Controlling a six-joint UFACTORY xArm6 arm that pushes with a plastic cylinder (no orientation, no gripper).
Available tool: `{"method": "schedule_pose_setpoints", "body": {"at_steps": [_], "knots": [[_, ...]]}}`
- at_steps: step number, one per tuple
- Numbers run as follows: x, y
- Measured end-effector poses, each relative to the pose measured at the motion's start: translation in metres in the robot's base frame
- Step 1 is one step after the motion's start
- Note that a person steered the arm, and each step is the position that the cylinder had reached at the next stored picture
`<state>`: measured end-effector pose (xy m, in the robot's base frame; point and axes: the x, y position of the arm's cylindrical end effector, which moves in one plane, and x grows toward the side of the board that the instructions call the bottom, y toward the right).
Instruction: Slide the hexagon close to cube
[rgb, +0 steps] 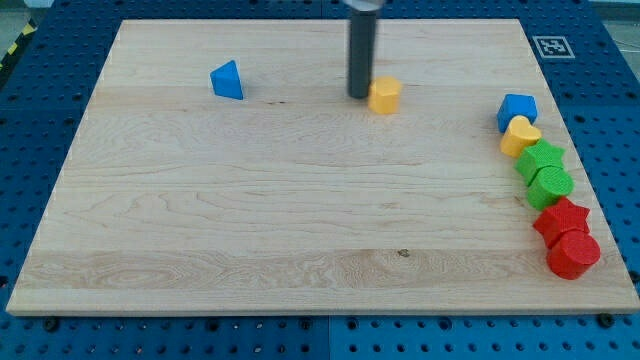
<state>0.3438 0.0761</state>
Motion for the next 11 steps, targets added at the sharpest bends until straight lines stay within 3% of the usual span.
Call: {"method": "schedule_pose_setpoints", "body": {"at_steps": [1, 2, 3, 4, 5, 6, 7, 10, 11], "knots": [[-0.005, 0.077], [-0.006, 0.084], [-0.001, 0.054], [0.025, 0.046], [0.056, 0.066], [0.059, 0.11], [0.044, 0.116], [0.043, 0.04], [0.025, 0.039]]}}
